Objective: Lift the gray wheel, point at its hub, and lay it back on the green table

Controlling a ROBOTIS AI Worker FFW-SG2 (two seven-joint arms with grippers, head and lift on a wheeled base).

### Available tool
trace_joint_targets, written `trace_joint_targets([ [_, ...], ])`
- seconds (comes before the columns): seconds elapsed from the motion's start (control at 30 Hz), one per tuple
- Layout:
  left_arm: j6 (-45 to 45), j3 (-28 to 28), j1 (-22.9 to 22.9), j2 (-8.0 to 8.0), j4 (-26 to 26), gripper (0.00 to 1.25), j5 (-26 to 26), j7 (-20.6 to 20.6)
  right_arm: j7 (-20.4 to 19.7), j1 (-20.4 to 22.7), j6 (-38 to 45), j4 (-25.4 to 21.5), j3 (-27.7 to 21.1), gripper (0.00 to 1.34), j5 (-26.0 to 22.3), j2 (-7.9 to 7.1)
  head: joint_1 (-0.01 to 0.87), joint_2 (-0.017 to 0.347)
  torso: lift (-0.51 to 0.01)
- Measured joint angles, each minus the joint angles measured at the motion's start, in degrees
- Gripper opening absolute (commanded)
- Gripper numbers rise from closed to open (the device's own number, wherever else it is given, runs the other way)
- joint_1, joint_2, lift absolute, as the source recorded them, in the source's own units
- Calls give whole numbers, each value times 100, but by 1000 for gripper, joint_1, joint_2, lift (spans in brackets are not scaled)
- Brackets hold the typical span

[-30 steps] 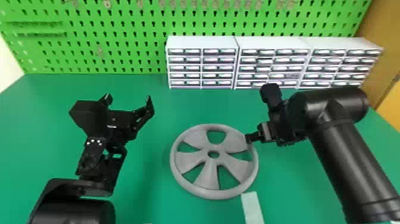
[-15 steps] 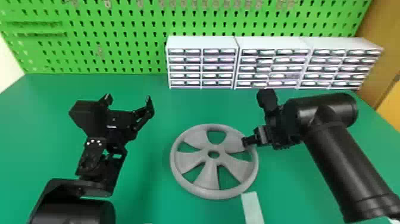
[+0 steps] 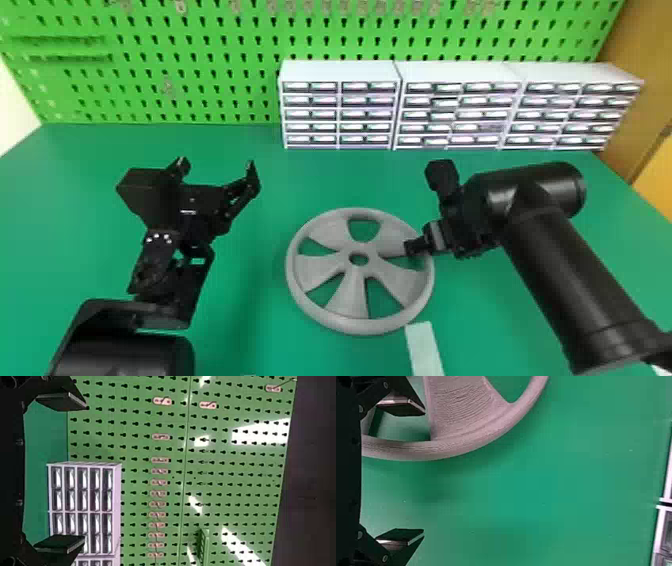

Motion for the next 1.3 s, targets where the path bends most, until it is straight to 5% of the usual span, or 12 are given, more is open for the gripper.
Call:
trace_joint_targets([
  [0.43, 0, 7, -8, 0, 1, 1140, 0, 8, 0, -35, -78, 226, 170, 1065, -92, 21, 692, 48, -93],
  [0.5, -2, 10, -9, 0, 1, 1140, 0, 8, 0, -41, -79, 232, 201, 884, -108, 28, 692, 48, -93],
  [0.57, -6, 12, -13, 0, 1, 1140, -2, 7, 0, -44, -78, 236, 233, 448, -136, 34, 692, 48, -93],
  [0.63, -7, 16, -15, 0, 1, 1140, -5, 6, 0, -48, -67, 237, 264, 206, -162, 39, 692, 48, -93],
  [1.3, -18, 46, 7, 0, 0, 1140, -7, 6, 0, -54, -52, 168, 264, 153, -318, 64, 692, 48, -93],
])
